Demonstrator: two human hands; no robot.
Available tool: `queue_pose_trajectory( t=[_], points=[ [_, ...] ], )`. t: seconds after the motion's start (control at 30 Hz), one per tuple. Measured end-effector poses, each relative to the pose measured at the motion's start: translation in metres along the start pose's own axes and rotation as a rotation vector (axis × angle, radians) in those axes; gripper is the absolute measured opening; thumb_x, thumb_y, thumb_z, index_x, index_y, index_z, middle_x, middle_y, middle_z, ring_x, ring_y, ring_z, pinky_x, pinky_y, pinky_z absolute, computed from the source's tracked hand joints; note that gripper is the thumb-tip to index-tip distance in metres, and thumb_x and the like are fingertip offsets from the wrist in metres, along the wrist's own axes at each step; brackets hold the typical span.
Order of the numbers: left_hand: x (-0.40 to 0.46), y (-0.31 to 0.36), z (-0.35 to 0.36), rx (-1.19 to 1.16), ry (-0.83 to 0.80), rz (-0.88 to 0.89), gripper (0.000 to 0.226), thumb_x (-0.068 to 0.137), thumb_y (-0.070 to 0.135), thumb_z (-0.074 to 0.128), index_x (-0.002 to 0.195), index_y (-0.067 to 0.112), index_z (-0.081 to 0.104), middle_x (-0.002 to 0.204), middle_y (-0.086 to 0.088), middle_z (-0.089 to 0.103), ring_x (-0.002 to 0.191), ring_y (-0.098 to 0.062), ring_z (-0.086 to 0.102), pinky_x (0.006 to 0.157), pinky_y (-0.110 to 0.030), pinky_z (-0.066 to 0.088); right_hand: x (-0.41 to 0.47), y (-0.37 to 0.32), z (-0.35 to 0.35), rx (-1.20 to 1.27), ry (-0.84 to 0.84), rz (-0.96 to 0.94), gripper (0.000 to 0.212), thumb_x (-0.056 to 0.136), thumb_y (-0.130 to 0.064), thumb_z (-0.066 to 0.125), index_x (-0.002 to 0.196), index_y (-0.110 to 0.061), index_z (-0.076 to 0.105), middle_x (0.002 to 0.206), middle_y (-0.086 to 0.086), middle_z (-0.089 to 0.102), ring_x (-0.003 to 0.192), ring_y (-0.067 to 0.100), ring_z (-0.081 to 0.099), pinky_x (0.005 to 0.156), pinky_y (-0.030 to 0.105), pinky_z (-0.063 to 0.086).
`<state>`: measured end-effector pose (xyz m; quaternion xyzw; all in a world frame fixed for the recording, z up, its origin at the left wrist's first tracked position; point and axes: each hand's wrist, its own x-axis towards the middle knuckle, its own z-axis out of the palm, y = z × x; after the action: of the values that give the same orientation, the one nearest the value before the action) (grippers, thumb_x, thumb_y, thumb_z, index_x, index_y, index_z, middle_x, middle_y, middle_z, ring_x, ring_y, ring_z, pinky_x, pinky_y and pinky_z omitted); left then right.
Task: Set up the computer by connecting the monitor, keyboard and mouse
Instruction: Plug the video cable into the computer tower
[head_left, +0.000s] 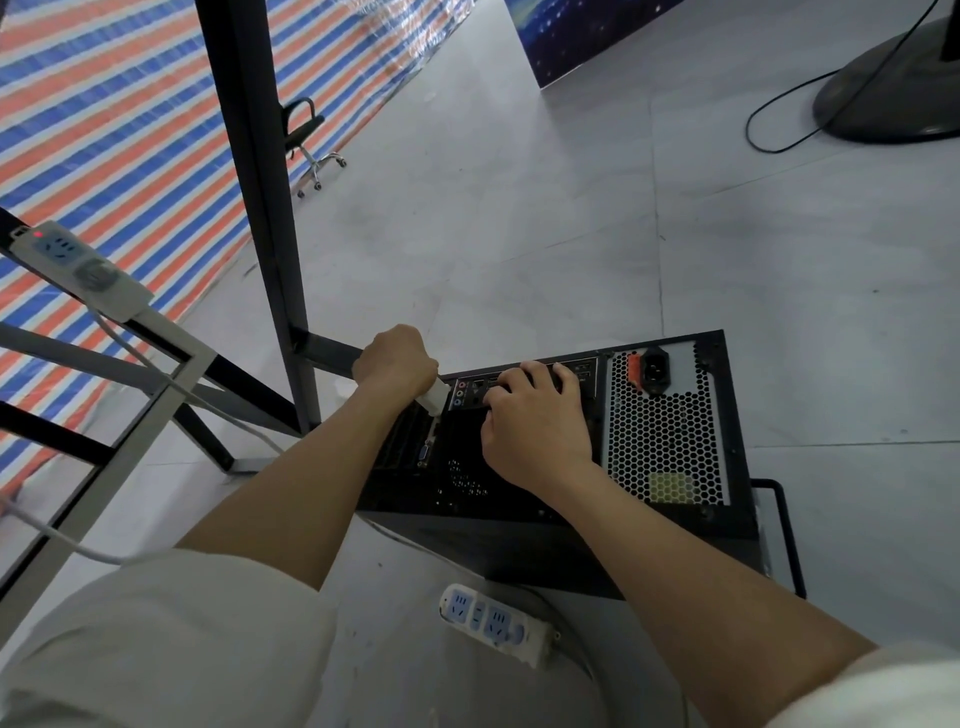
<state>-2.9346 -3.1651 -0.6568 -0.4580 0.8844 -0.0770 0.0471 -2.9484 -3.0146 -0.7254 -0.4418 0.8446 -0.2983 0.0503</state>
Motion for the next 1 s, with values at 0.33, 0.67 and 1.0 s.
queue_pose_trajectory(
  t=[0.33,0.67,1.0],
  points=[
    [0.003,-0.006,-0.001,-0.055,-0.038,0.044,0.02,0.088,0.019,0.058,0.078,0.004,0.049,0.09,-0.012,0.054,0.08,-0.026,0.05,0.065,-0.032,0.04,-0.001,0.0,-0.001,0.009,0.004,0.001,0.039,0.094,-0.031,0.037,0.126,-0.017,0.055,0.14,0.003,0.044,0.136,0.023,0.026,0.115,0.046,0.01],
    [0.002,0.006,-0.007,0.079,-0.113,0.016,0.005,0.091,0.012,0.048,0.088,0.01,0.045,0.092,-0.008,0.049,0.087,-0.026,0.05,0.073,-0.033,0.041,0.0,0.001,0.0,0.017,0.012,-0.001,0.039,0.093,-0.03,0.038,0.124,-0.016,0.056,0.138,0.004,0.045,0.136,0.024,0.026,0.114,0.046,0.009],
    [0.006,0.003,-0.004,0.01,-0.131,0.039,0.005,0.089,0.007,0.047,0.085,0.007,0.044,0.089,-0.009,0.046,0.087,-0.027,0.048,0.073,-0.033,0.042,0.0,0.001,0.001,0.011,0.005,0.0,0.039,0.093,-0.032,0.038,0.125,-0.016,0.056,0.139,0.004,0.044,0.136,0.024,0.026,0.114,0.047,0.01]
  ],
)
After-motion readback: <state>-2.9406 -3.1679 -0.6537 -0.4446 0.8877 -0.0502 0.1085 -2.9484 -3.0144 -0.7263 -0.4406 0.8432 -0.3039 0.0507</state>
